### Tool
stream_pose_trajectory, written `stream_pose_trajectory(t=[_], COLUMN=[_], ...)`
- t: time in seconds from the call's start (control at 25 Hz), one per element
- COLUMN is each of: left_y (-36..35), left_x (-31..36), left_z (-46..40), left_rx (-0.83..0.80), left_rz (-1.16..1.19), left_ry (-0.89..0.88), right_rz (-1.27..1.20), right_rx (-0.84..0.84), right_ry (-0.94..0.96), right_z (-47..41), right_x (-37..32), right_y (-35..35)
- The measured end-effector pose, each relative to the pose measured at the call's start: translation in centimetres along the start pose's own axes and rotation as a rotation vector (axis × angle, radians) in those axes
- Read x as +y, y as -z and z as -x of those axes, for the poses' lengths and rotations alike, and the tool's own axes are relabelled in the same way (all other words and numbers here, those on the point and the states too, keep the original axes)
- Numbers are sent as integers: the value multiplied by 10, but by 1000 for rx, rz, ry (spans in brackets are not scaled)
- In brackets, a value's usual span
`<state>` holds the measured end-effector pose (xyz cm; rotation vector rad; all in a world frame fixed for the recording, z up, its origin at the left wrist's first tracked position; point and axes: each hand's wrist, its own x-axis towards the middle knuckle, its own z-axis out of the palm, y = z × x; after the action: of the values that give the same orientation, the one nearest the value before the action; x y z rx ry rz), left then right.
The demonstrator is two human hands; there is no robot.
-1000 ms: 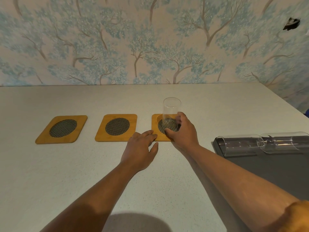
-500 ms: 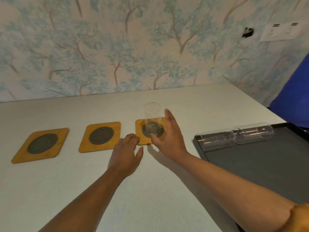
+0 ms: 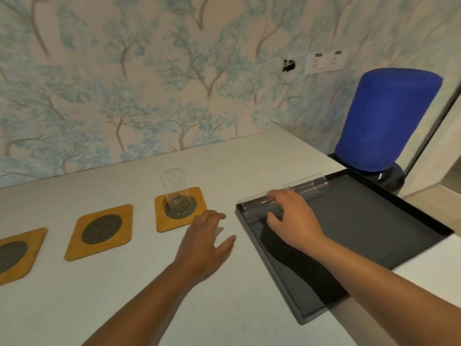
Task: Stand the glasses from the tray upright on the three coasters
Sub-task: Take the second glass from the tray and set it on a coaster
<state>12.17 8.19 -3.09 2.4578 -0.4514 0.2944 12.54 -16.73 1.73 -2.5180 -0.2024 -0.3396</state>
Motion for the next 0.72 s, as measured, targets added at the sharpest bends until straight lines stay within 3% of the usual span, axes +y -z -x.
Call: stream_pose_trajectory(t=[0.12,0.24,0.52,0.72], left_y=[-21,-30,-34,-38], left_x=[30,47,62,65], left_z=[-33,-62,-94,-92], left_rx=[-97,-147,-293,-238], left_rz=[-42,-136,-273,-184], left_ry=[-40,-31,83,111], right_rz=[-46,0,-222,-308], right_rx=[-37,-122,-159,-162], right_ry=[-162,-169,-196,-207], right_z=[22,31,35,37], right_x=[26,42,59,62], right_y=[4,1,-2,1])
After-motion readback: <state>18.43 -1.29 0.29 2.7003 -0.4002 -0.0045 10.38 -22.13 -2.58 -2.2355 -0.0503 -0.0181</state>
